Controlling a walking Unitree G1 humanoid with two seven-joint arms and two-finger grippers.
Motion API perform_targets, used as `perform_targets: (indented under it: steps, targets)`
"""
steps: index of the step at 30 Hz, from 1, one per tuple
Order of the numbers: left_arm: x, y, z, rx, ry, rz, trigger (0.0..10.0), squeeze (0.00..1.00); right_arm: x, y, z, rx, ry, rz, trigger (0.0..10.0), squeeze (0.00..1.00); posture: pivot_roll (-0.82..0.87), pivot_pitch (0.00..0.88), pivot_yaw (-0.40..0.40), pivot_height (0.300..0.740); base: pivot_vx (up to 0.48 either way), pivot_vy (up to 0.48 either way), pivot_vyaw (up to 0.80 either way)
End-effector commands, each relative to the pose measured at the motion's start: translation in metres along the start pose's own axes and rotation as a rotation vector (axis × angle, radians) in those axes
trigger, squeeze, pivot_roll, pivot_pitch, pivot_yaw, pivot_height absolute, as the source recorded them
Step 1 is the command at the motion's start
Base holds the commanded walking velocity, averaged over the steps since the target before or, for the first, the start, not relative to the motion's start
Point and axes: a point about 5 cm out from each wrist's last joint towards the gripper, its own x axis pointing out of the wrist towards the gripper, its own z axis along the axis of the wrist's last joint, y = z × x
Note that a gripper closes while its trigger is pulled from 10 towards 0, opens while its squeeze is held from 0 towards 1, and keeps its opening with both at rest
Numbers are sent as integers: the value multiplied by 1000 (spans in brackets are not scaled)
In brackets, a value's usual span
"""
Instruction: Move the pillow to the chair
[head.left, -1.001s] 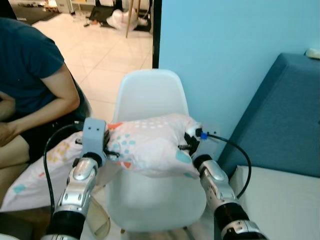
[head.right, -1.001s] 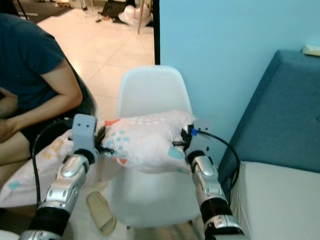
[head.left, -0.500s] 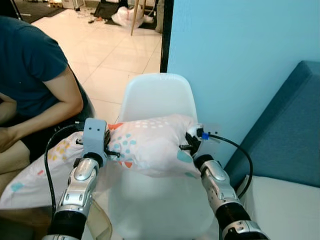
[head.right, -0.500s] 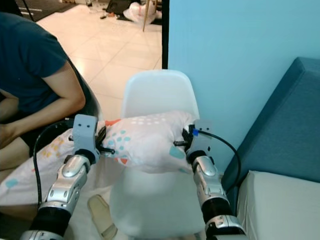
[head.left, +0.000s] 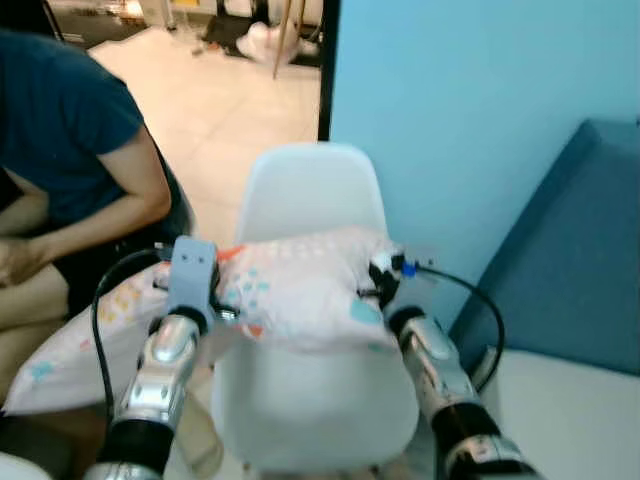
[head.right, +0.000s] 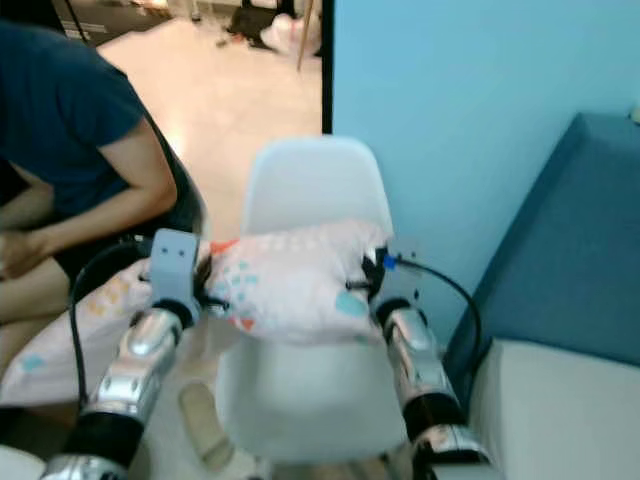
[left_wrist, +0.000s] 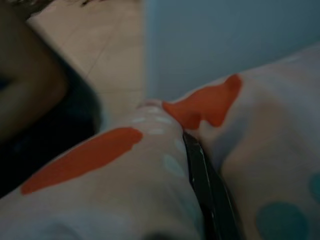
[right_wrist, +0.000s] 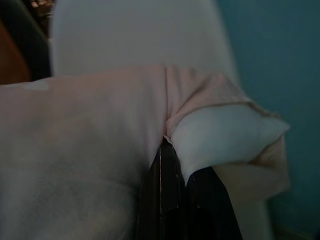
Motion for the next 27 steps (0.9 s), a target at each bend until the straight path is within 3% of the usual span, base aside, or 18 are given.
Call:
perform_targets:
  steps: [1,4,6,9,14,15,16,17,19,20,21,22,24,27]
  targets:
    - [8,0,15,53,-73,-20,10000,0,8,6,12,-21,-41,27,10000,0,43,91,1,740,0,0,0]
    - [16,1,24,73,-104,-23,10000,0,14,7,21,-42,-57,29,10000,0,45,97,2,740,0,0,0]
    - [31,-2,41,116,-158,-69,10000,0,25,4,41,-81,-93,19,10000,0,42,107,1,740,0,0,0]
    - [40,-2,56,144,-200,-87,10000,0,31,0,54,-97,-121,4,10000,0,42,114,1,740,0,0,0]
    - [47,1,78,165,-293,-47,10000,0,33,-4,65,-108,-160,-22,10000,0,39,119,3,740,0,0,0]
    - [47,0,89,167,-364,-32,10000,0,32,-8,70,-108,-196,-51,10000,0,38,124,6,740,0,0,0]
    - [43,-12,92,169,-430,-47,10000,0,28,-17,69,-93,-232,-108,10000,0,35,127,11,740,0,0,0]
    - [43,-12,92,169,-430,-47,10000,0,28,-17,69,-93,-232,-108,10000,0,35,127,11,740,0,0,0]
    - [38,-35,61,151,-305,-149,10000,0,22,-20,52,-100,-185,-126,10000,0,35,132,14,740,0,0,0]
    - [38,-35,61,151,-305,-149,10000,0,22,-20,52,-100,-185,-126,10000,0,35,132,14,740,0,0,0]
    - [28,-62,22,140,-143,-294,10000,0,15,-21,28,-128,-101,-120,10000,0,29,136,14,740,0,0,0]
    - [28,-62,22,140,-143,-294,10000,0,15,-21,28,-128,-101,-120,10000,0,29,136,14,740,0,0,0]
    - [14,-82,-9,133,-7,-402,10000,0,5,-23,3,-162,-4,-118,10000,0,32,139,14,740,0,0,0]
    - [9,-89,-23,132,61,-421,10000,0,-2,-27,-13,-187,78,-133,10000,0,28,140,14,740,0,0,0]
